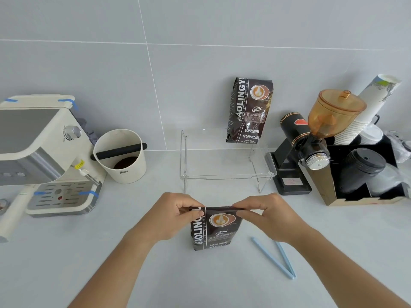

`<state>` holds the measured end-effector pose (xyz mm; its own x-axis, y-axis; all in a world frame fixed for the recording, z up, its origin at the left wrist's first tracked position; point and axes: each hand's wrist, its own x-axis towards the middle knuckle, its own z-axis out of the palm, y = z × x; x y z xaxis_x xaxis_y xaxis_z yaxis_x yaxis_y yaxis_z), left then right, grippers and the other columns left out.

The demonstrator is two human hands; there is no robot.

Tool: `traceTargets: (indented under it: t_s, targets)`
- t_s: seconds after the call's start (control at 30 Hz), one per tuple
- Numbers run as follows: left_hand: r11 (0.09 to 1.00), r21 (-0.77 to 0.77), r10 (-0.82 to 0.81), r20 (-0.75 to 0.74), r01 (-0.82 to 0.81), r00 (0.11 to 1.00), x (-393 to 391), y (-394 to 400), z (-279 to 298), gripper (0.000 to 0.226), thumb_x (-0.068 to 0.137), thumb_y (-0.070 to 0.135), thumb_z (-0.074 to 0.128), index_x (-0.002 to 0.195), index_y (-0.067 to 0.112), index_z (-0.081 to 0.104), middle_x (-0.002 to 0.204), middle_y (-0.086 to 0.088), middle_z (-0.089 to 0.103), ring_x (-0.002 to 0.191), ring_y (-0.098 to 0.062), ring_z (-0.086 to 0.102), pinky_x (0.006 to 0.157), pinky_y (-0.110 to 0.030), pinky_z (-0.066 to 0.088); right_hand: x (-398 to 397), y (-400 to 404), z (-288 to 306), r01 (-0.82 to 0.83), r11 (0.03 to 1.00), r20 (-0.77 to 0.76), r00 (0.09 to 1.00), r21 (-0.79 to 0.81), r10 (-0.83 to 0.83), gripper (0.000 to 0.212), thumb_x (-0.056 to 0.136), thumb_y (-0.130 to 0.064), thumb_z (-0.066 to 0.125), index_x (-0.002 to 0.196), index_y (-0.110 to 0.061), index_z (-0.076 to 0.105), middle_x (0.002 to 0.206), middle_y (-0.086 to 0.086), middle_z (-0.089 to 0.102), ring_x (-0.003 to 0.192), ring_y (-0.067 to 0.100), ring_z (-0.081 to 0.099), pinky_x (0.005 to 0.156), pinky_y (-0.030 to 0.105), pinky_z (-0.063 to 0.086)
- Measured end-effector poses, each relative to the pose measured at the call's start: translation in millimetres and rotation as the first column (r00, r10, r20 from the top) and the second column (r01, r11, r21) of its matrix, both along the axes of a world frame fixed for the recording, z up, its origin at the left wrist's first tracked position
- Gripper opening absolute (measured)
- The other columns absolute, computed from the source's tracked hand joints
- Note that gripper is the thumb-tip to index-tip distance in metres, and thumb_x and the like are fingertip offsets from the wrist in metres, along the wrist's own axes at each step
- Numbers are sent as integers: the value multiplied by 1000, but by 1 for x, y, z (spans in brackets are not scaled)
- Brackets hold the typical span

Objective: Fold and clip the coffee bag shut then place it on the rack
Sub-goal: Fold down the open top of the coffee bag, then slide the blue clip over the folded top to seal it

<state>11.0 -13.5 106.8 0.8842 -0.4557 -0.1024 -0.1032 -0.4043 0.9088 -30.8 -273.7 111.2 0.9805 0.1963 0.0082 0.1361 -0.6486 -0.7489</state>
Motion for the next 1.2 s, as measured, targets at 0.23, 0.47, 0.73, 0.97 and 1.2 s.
traceTargets:
  t_s: [0.23, 0.47, 0.73, 0.97, 1.2]
  targets:
    - [1000, -17, 22, 29, -22, 999, -2, 2, -3, 22, 82, 6, 72, 81, 28, 77, 79, 16, 75, 71, -1, 69, 66, -10, 49, -20, -48, -41, 388, 913, -126, 907, -122, -402, 12, 87, -14, 71, 96, -17, 78, 79, -12, 74, 75, 3, 70, 80, 17, 53]
    - [1000, -13, 19, 39, -19, 999, -3, 0, -1, 27, 82, 2, 71, 79, 28, 75, 73, 23, 73, 70, 2, 68, 67, -7, 48, -66, -82, -105, 429, 797, -315, 755, -426, -575, 21, 89, -22, 61, 105, -19, 74, 87, -7, 67, 86, 18, 61, 76, 25, 44]
    - [1000, 4, 22, 47, -22, 999, -2, 0, -4, 29, 81, 1, 71, 81, 29, 75, 73, 21, 74, 71, 0, 70, 68, -9, 50, -85, -84, -131, 430, 760, -438, 632, -487, -639, 8, 84, -26, 62, 88, -27, 69, 90, -4, 72, 79, 18, 62, 66, 27, 50]
    - [999, -16, 39, 7, -39, 999, -1, 0, -5, 41, 81, 1, 71, 73, 41, 77, 76, 15, 76, 72, -2, 71, 67, -9, 50, -85, -81, -136, 435, 750, -446, 613, -499, -652, 11, 83, -25, 63, 79, -19, 71, 82, 1, 71, 75, 23, 66, 57, 27, 47]
    - [997, -9, 72, -27, -72, 997, 2, 2, -13, 17, 82, 5, 72, 85, 20, 78, 83, 5, 79, 78, -10, 74, 70, -14, 54, -83, -75, -122, 434, 758, -300, 731, -487, -612, 14, 92, -26, 53, 86, -17, 63, 81, 4, 72, 74, 27, 65, 62, 33, 51]
